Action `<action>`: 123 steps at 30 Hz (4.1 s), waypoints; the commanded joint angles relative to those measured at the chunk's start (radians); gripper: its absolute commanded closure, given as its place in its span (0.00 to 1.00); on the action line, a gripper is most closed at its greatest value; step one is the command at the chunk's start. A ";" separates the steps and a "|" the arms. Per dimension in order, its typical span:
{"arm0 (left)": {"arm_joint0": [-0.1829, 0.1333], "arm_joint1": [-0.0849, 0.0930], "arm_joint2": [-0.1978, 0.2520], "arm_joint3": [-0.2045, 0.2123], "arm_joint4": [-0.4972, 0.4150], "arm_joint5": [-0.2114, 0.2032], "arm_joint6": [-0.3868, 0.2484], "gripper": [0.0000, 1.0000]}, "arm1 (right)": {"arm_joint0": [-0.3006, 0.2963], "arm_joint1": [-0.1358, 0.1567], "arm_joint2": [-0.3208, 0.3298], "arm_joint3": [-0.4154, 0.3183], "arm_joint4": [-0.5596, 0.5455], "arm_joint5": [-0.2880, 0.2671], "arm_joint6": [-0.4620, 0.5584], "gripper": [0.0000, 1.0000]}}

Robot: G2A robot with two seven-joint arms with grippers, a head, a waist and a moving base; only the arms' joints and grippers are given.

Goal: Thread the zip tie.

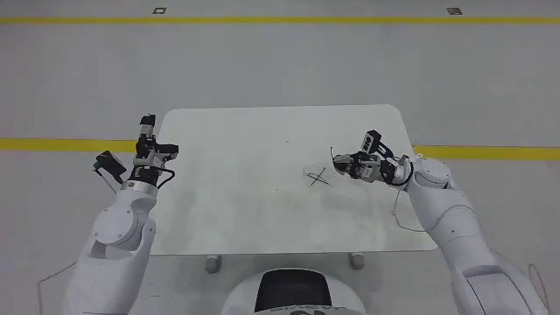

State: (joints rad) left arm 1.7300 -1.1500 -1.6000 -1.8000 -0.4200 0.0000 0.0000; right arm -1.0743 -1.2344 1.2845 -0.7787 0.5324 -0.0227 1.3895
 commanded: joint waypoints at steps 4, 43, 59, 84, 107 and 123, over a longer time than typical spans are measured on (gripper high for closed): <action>0.000 0.000 0.000 0.000 0.000 0.000 0.000 0.00 | -0.043 0.001 0.006 -0.071 0.011 -0.034 -0.094 1.00; -0.020 0.005 0.038 -0.028 0.261 -0.095 -0.051 0.00 | -0.141 0.014 -0.014 -0.343 -0.167 0.038 -0.433 1.00; -0.040 0.013 0.086 -0.067 0.545 -0.159 -0.099 0.00 | -0.168 0.021 -0.017 -0.437 -0.237 0.090 -0.517 1.00; -0.167 0.017 0.323 -0.110 1.084 -0.129 -0.307 0.00 | -0.187 0.028 -0.020 -0.515 -0.327 0.172 -0.695 1.00; -0.199 0.024 0.403 -0.115 1.304 -0.156 -0.395 0.00 | -0.254 0.041 -0.016 -0.626 -0.410 0.128 -0.742 1.00; -0.261 0.026 0.550 -0.166 1.863 -0.070 -0.522 0.00 | -0.255 0.039 -0.051 -0.679 -0.456 0.202 -0.795 1.00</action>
State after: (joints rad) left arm 1.4683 -1.1239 -1.0486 -1.9662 1.4469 -0.0695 -0.5219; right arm -1.3296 -1.1957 1.2328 -1.4582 0.0767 0.1802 0.5942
